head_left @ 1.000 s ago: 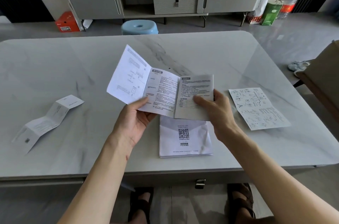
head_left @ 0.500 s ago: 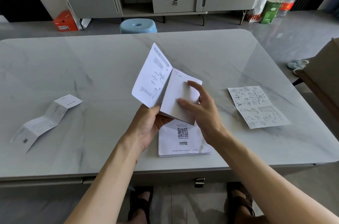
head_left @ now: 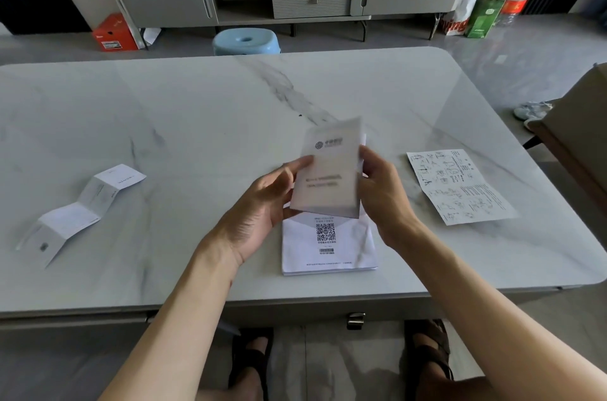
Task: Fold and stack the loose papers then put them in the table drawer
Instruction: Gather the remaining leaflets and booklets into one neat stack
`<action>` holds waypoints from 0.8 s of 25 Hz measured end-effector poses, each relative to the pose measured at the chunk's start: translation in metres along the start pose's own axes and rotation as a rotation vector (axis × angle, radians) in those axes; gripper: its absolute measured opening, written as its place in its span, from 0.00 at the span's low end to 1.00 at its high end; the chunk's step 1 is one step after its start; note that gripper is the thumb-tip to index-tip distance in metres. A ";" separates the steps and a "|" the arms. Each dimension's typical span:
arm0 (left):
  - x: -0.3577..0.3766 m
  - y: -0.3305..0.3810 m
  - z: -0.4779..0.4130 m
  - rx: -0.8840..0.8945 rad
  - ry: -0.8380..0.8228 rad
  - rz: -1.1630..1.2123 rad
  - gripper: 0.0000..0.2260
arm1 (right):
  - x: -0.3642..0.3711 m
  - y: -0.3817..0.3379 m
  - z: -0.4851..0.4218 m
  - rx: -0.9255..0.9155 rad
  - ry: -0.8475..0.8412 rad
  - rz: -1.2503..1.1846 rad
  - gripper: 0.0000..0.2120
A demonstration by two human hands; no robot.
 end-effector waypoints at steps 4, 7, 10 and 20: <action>-0.019 -0.011 -0.007 -0.040 0.246 0.060 0.14 | 0.006 -0.007 0.005 0.029 -0.082 -0.156 0.13; -0.027 -0.010 -0.007 -0.009 0.369 -0.029 0.09 | 0.001 0.003 0.006 0.112 -0.088 -0.143 0.18; -0.031 -0.014 -0.005 -0.023 0.412 -0.212 0.14 | -0.003 0.010 0.008 0.075 -0.120 0.166 0.30; -0.029 -0.031 -0.012 -0.097 0.457 -0.901 0.22 | 0.008 0.042 0.015 0.075 -0.272 0.679 0.19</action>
Point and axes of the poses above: each hand's wrist, its own z-axis away from the middle knuckle, its own x-axis out of the palm, y = z × x, the point moved 7 cm from there along -z, towards the middle knuckle, and after that the axes turned 6 degrees about -x, right-handed, at the moved point
